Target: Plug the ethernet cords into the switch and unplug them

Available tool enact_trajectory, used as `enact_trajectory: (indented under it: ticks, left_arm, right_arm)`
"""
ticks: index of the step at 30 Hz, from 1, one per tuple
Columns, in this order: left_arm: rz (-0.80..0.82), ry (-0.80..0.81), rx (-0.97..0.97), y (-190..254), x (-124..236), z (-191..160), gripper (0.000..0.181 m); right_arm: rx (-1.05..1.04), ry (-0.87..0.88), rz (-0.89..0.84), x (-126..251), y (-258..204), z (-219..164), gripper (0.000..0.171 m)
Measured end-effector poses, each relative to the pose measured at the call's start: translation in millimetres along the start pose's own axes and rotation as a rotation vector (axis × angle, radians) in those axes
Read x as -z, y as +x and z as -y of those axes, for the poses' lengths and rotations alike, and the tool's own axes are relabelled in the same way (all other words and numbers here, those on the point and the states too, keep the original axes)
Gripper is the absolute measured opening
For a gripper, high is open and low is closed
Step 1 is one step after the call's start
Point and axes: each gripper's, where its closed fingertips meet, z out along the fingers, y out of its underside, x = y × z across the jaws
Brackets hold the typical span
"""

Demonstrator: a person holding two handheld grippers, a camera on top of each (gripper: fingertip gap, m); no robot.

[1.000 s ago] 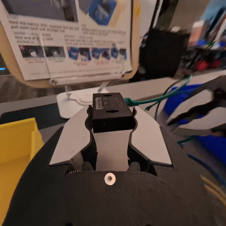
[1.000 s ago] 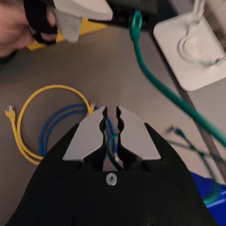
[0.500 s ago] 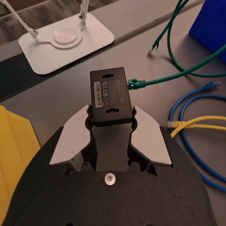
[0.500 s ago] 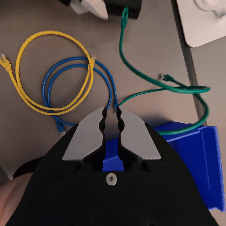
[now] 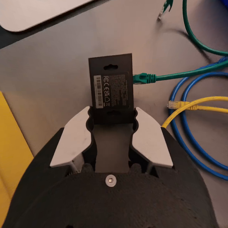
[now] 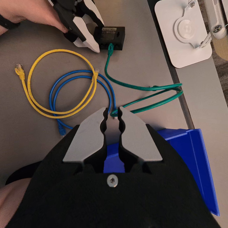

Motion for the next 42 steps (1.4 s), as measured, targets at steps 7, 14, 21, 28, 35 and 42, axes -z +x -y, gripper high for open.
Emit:
enact_trajectory:
  ticks: [7,14,21,28,35,42]
  left_arm:
    - [0.014,0.197,0.041,33,67,15,0.067]
    - [-0.365,0.235,-0.439,144,151,-60,0.043]
    - [-0.38,0.011,-0.569,145,121,-124,0.042]
    - [-0.384,-0.041,-0.647,143,111,-133,0.018]
    - [-0.399,0.191,-0.449,136,143,-63,0.013]
    - [-0.354,0.523,-0.216,100,192,16,0.012]
  right_arm:
    - [-0.011,0.055,-0.022,14,4,0,0.017]
    - [0.033,0.085,-0.028,19,-1,7,0.016]
    - [0.099,0.075,-0.007,13,-15,16,0.016]
    - [0.101,0.068,-0.004,9,-13,15,0.015]
    - [0.137,0.113,0.011,8,-20,29,0.014]
    - [0.359,0.501,0.524,41,-135,101,0.014]
